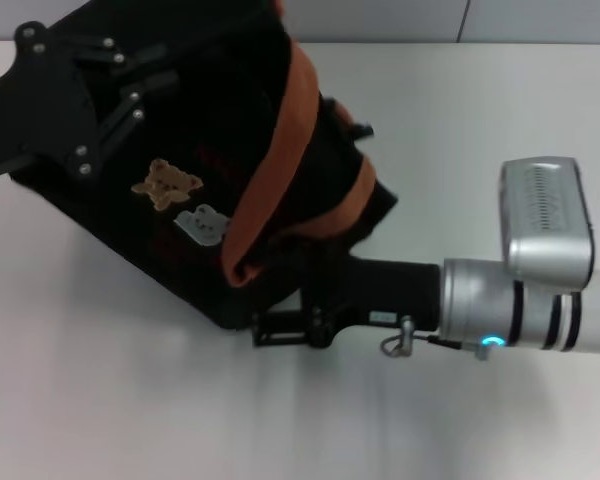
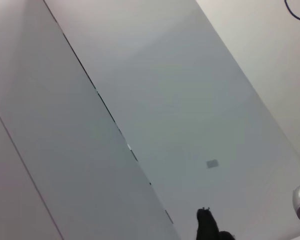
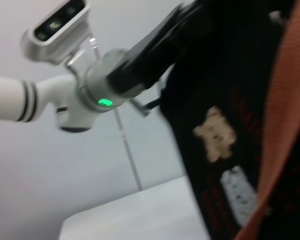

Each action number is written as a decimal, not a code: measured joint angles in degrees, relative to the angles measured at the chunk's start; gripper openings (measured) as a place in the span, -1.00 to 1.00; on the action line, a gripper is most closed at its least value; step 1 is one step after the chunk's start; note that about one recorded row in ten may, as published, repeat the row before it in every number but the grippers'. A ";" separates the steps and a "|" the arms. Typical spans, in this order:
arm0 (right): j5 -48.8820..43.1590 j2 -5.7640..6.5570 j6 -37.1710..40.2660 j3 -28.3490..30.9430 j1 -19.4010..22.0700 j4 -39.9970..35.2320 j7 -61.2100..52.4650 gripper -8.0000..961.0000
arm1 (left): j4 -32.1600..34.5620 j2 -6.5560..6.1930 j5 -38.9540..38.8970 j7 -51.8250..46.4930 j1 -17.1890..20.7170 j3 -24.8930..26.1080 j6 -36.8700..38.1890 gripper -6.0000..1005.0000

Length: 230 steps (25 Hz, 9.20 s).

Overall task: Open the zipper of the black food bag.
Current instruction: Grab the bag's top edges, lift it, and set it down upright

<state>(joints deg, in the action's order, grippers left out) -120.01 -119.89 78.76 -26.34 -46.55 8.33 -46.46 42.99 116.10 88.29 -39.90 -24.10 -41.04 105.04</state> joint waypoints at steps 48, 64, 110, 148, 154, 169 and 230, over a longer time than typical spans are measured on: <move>13.95 0.01 -3.37 21.03 11.40 11.58 42.19 0.72 | -8.80 2.30 6.90 6.77 -3.79 -4.83 -3.20 -0.80; 13.79 0.00 -0.57 28.30 15.07 10.40 42.73 0.72 | -8.80 2.40 6.87 6.94 -3.96 -4.82 -3.20 -0.80; 9.57 0.01 0.85 29.74 14.83 11.07 68.96 0.60 | -10.99 2.47 6.80 7.63 -4.44 -5.16 -4.95 -0.81; 7.34 0.00 -1.10 29.53 13.63 11.09 73.06 -0.55 | -11.79 2.47 6.86 7.65 -4.81 -5.19 -5.39 -0.80; 6.94 0.00 -1.28 29.51 13.40 11.09 72.90 -0.71 | -11.79 2.47 6.83 7.65 -4.78 -5.19 -5.38 -0.81; 6.05 0.01 -1.59 29.64 13.74 10.73 72.71 -0.99 | -11.79 2.47 6.50 8.26 -4.10 -5.06 -4.90 -0.81; 6.82 0.36 4.51 50.44 24.61 2.44 44.41 -0.87 | -26.94 2.58 -3.49 8.71 1.70 11.14 -1.92 -0.74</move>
<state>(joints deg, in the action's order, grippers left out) -113.19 -119.53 83.27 24.10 -21.95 10.78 -2.05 16.05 118.68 84.80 -31.19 -22.41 -29.90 103.12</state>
